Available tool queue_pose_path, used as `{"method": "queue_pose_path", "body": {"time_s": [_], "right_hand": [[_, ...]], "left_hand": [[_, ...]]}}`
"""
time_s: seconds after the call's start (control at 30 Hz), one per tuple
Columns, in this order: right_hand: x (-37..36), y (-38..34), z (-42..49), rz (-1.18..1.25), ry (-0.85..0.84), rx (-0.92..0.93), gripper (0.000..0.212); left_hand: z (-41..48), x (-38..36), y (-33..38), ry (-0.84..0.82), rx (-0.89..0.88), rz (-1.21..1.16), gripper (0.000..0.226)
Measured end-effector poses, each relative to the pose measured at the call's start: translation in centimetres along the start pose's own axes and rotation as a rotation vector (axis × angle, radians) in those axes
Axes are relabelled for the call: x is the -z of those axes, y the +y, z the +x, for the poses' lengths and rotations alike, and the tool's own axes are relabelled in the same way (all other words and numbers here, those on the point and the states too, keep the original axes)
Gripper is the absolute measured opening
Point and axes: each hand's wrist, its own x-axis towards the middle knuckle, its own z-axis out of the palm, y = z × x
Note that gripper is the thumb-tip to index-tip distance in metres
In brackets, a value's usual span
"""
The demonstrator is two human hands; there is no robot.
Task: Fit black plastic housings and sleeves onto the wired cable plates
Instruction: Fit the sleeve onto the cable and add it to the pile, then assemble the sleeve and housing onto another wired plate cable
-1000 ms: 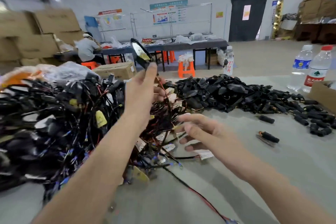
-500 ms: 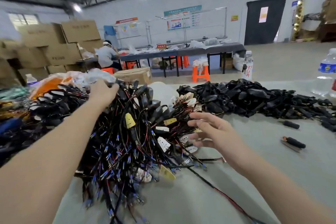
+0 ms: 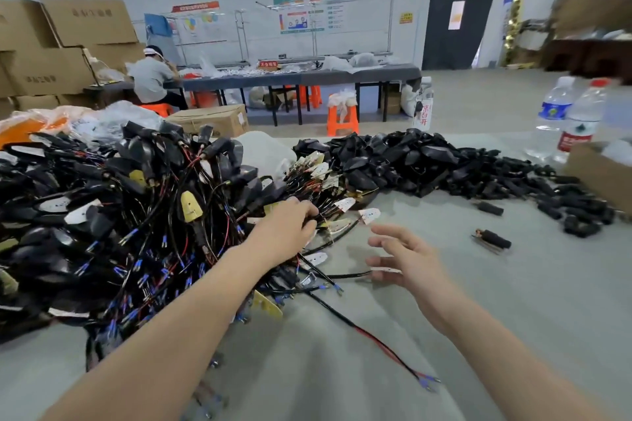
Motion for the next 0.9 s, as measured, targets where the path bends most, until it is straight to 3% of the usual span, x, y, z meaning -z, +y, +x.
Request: {"method": "queue_pose_path", "body": {"time_s": [0.13,0.23,0.37,0.53,0.67,0.77,0.9], "right_hand": [[2.2,0.1,0.5,0.004,0.059,-0.007,0.026],[3.6,0.3,1.2,-0.022,0.093,-0.005,0.026],[4.3,0.5,2.3,-0.023,0.123,-0.008,0.026],[3.6,0.8,2.7,-0.015,0.113,0.001,0.026],[3.2,1.0,2.3,-0.062,0.096,0.068,0.027],[2.9,1.1,1.9,-0.22,0.089,0.224,0.03],[2.0,1.1,1.4,-0.359,0.014,0.325,0.033]], "left_hand": [[0.8,-1.6,1.7,-0.149,-0.033,0.111,0.024],[1.2,-2.0,2.0,-0.356,-0.058,0.126,0.022],[0.7,-3.2,2.8,-0.504,-0.112,0.187,0.032],[0.5,-4.6,3.4,-0.428,-0.198,0.314,0.006],[0.4,-4.0,3.2,-0.31,-0.231,0.323,0.013],[0.5,-2.4,2.9,-0.169,-0.175,0.127,0.015],[0.8,0.5,3.4,0.0,-0.119,-0.31,0.009]]}}
